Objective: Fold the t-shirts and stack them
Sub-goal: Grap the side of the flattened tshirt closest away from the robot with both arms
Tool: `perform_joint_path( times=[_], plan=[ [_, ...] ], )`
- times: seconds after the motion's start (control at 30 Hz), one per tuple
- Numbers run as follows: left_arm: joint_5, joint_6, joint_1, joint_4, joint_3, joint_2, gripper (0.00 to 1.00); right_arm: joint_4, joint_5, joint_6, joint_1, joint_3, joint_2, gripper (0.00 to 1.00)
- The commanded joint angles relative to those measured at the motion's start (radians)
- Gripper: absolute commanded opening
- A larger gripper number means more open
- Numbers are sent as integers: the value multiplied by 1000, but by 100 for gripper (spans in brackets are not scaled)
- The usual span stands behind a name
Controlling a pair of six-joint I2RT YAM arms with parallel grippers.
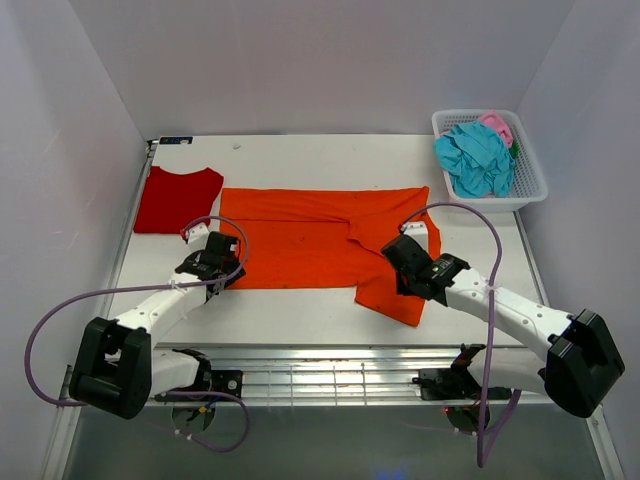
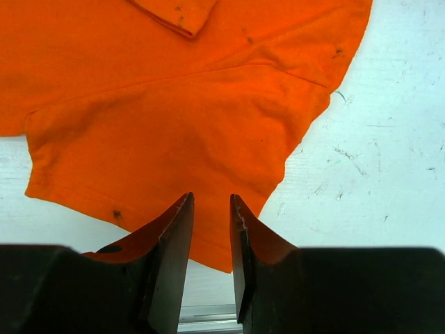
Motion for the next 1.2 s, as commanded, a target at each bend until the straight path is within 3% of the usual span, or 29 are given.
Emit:
perform_joint_path(
  times=[0.0, 0.3, 0.47, 0.8, 1.17],
  plan=[
    [14, -10, 4, -28, 10, -28, 76, -19, 33, 35, 8, -13, 10, 33],
    [-3, -30, 4, -50, 17, 10, 76, -20, 22, 61, 21, -48, 84, 20],
    [11, -31, 12, -53, 38, 65, 75, -20, 18, 77, 27, -60, 88, 19],
    [25, -12, 40, -35, 50, 81, 75, 1, -19, 83, 31, -89, 130, 31],
    [64, 7, 72, -10, 57, 118, 76, -43, -50, 138, 77, -125, 102, 34]
  ],
)
